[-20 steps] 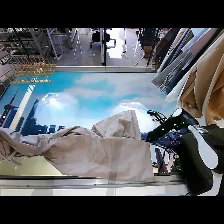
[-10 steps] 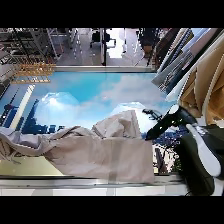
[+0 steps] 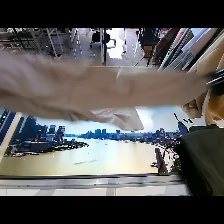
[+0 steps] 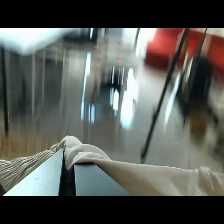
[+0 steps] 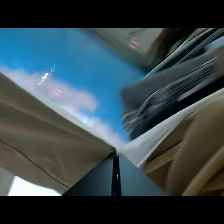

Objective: Fold the clothes and pants, and hang the long-sleeved shirts on hangers.

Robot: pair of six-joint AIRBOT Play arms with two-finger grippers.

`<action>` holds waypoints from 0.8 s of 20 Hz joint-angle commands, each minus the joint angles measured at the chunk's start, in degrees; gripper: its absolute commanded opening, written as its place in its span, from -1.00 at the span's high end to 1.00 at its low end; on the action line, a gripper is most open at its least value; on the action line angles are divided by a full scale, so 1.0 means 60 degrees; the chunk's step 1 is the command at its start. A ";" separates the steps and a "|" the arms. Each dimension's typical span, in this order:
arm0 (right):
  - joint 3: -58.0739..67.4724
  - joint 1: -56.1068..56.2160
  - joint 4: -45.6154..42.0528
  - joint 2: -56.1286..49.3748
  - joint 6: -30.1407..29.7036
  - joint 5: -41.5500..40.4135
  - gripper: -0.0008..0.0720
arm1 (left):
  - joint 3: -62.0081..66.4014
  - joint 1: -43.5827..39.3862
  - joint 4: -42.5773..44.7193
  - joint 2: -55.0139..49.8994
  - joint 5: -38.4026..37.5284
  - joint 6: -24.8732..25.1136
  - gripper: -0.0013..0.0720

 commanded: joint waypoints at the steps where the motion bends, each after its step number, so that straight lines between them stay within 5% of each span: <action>1: 0.0787 -0.0404 -0.0517 0.2095 0.0463 -0.2663 0.95 | 0.0616 0.2291 -0.2962 0.1209 0.2193 -0.0193 0.93; 6: 0.0976 -0.0404 -0.0878 0.2936 0.0186 -0.3497 0.95 | 0.0594 0.3504 -0.2747 0.1249 0.1144 0.0492 0.93; 8: 0.0973 -0.0404 -0.0874 0.2703 0.0186 -0.3122 0.95 | 0.0590 0.3504 -0.2073 0.0645 0.0423 0.1384 0.93; 11: 0.0973 -0.0401 -0.0419 0.1872 0.0189 -0.1443 0.95 | 0.0583 0.3501 -0.1406 -0.0535 -0.1319 0.1249 0.93; 13: 0.0878 -0.0393 0.0193 0.1158 0.0189 0.0616 0.95 | 0.0550 0.3384 -0.1402 -0.1322 -0.3432 0.0419 0.93; 16: -0.0244 -0.0393 0.0707 0.0277 0.0331 0.2310 0.95 | -0.0874 0.2776 -0.0973 -0.1905 -0.5654 0.0597 0.93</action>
